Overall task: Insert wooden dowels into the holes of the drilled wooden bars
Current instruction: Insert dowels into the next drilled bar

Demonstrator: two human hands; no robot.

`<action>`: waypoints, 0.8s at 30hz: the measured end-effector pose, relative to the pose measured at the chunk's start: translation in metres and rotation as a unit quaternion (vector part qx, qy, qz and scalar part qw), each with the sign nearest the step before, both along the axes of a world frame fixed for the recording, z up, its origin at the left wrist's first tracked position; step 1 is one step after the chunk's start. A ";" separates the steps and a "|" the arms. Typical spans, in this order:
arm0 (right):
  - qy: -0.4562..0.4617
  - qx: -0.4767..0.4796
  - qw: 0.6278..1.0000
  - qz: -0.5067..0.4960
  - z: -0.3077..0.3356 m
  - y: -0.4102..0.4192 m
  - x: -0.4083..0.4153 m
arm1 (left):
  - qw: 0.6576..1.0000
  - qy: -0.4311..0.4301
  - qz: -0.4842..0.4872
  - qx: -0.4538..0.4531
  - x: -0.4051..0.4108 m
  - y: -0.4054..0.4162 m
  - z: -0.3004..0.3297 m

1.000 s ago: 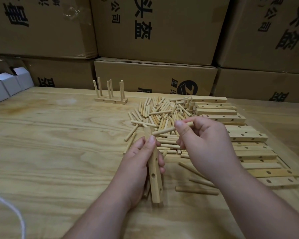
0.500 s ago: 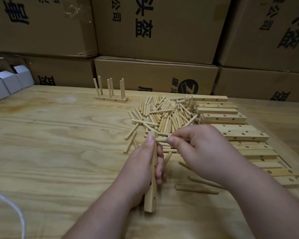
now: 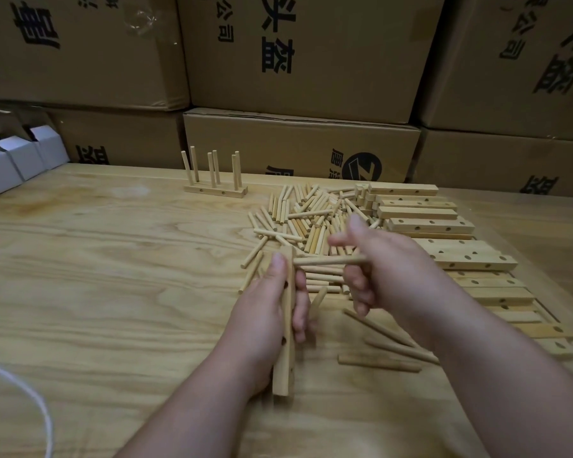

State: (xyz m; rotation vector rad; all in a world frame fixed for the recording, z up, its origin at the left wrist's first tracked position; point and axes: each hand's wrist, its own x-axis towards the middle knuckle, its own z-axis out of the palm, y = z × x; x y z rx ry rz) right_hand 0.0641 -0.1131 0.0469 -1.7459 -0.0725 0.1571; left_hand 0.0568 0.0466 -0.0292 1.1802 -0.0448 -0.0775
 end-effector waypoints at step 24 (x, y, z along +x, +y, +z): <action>-0.169 -0.055 0.984 -0.016 -0.011 0.016 -0.009 | 0.970 0.065 0.068 -0.224 0.002 0.003 0.015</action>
